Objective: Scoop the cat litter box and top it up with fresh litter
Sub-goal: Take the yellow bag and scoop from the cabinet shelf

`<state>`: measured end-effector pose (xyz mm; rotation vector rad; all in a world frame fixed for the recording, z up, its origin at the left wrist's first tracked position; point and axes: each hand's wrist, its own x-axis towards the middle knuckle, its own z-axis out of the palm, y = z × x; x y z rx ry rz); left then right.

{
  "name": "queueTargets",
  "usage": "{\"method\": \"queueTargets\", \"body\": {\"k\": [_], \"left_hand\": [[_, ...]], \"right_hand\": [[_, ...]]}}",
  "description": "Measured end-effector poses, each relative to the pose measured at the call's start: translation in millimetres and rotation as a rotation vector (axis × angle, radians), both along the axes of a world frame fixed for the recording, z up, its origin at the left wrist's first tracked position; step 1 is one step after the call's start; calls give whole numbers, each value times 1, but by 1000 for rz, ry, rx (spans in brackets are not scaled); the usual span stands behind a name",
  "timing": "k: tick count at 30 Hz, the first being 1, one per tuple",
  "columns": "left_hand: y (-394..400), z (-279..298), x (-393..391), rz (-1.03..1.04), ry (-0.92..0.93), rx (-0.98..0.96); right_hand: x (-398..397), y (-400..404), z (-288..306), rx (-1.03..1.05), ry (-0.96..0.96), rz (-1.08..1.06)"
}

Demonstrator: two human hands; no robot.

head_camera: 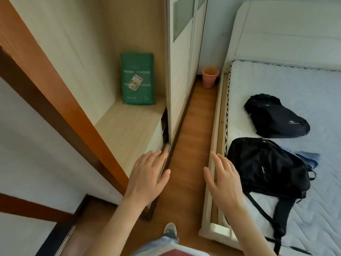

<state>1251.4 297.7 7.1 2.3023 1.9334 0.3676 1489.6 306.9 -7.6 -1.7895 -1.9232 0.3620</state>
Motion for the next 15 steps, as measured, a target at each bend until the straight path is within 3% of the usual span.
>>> {"method": "queueTargets", "body": {"k": [8, 15], "left_hand": [[111, 29, -28, 23, 20, 86], [156, 4, -33, 115, 16, 4]], "right_hand": [[-35, 117, 22, 81, -12, 35], [-49, 197, 11, 51, -26, 143]]}}
